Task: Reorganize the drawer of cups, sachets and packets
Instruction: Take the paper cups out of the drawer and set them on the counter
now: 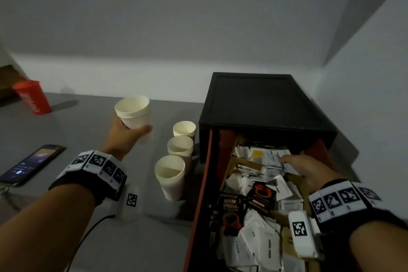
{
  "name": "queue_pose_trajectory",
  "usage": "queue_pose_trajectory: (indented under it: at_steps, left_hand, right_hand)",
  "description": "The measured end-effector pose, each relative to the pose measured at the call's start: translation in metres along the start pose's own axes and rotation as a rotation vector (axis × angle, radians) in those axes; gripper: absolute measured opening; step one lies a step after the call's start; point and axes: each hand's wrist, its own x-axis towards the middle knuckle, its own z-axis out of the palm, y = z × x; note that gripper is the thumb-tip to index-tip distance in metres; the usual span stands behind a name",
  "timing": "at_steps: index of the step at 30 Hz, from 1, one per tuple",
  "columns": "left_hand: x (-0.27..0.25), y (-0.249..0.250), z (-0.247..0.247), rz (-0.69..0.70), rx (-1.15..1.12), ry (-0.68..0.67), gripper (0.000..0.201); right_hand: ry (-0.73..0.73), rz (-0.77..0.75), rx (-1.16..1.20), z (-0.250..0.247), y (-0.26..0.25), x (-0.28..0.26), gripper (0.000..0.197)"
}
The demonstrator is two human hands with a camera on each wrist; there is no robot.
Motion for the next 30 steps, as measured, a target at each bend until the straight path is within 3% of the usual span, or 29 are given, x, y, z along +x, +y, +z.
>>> queue_pose_trajectory:
  at_steps: [4,8,13,18,22,27,30]
  left_hand:
    - [-0.006,-0.051,0.002,-0.113,0.031,0.039,0.087]
    - [-0.019,-0.075,0.013,-0.167,-0.032,0.008,0.061]
    - [-0.034,-0.101,0.022,-0.227,-0.073,-0.054,0.079]
    - [-0.045,-0.100,0.021,-0.256,0.041,0.004,0.066]
    - [-0.049,-0.110,0.012,-0.274,0.112,0.043,0.086]
    - [-0.064,-0.108,0.004,-0.196,0.103,0.051,0.089]
    - [-0.068,-0.111,-0.001,-0.220,0.105,0.061,0.090]
  right_hand:
    - [0.043,0.061,-0.084,0.013,-0.021,-0.048,0.046]
    - [0.036,0.025,-0.138,0.012,-0.019,-0.047,0.018]
    - [0.089,0.054,-0.215,0.016,-0.016,-0.046,0.009]
    - [0.066,0.096,-0.223,0.012,-0.010,-0.046,0.014]
    - [0.077,0.095,-0.205,0.013,-0.006,-0.044,0.013]
    - [0.073,0.111,-0.182,0.014,-0.006,-0.042,0.010]
    - [0.066,0.095,-0.168,0.013,-0.004,-0.043,0.023]
